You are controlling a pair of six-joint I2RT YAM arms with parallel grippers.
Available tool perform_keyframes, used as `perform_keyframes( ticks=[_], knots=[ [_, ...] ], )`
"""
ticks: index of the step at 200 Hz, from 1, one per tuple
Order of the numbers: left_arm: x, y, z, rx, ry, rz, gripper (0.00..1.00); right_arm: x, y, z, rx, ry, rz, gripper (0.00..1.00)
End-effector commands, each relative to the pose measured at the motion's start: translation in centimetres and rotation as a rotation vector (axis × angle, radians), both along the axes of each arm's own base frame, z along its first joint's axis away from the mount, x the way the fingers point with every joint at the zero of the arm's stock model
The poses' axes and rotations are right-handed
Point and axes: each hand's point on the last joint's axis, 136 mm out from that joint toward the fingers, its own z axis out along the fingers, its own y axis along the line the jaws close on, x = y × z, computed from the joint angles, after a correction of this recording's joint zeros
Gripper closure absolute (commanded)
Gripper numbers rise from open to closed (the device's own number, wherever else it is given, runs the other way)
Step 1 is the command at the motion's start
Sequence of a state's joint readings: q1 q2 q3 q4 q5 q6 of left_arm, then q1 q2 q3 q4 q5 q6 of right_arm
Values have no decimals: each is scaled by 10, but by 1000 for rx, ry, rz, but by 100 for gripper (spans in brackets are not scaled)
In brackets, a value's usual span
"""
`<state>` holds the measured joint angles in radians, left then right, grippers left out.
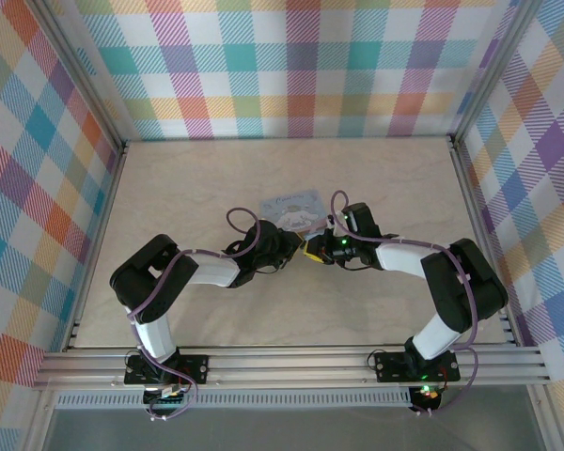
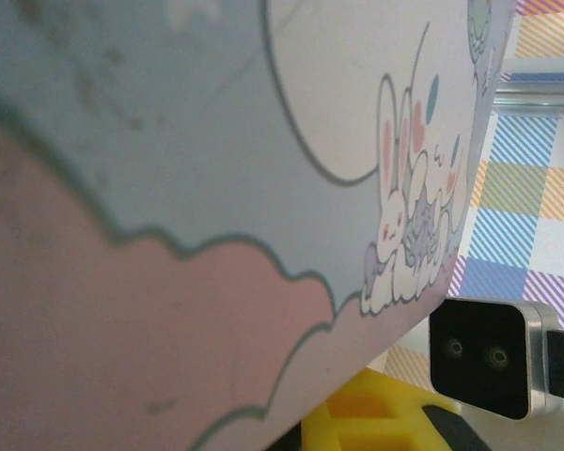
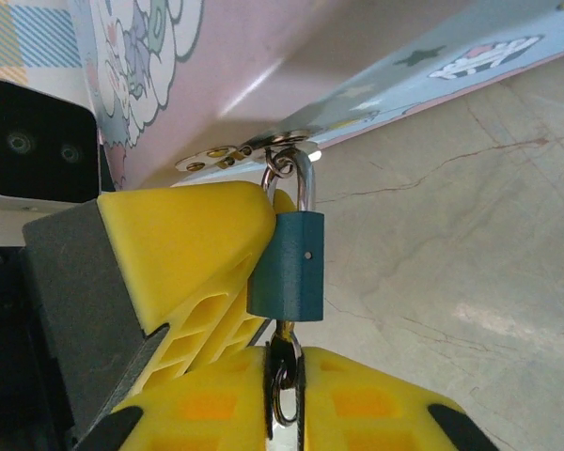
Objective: Unlock the padlock with the key
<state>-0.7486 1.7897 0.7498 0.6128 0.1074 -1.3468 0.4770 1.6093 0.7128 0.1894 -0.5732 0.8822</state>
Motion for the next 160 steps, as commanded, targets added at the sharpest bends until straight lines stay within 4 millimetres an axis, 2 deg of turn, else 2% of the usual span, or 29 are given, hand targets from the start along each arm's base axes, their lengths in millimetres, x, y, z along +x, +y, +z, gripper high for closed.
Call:
perform_keyframes(
  ticks=[1,104,135,160],
  knots=[
    [-21,-4,-19,-5,112,-32,93,0,1,1,17,-23,18,81],
    [-22,-2,-21,10,122,-26,97,-1,-20,2,-78,-79,0,65],
    [-22,-1,-22,13,125,-23,97,3,-31,14,-136,-169,-5,58],
    [-23,0,-23,17,131,-22,97,8,-41,32,-200,-281,-1,52]
  ],
)
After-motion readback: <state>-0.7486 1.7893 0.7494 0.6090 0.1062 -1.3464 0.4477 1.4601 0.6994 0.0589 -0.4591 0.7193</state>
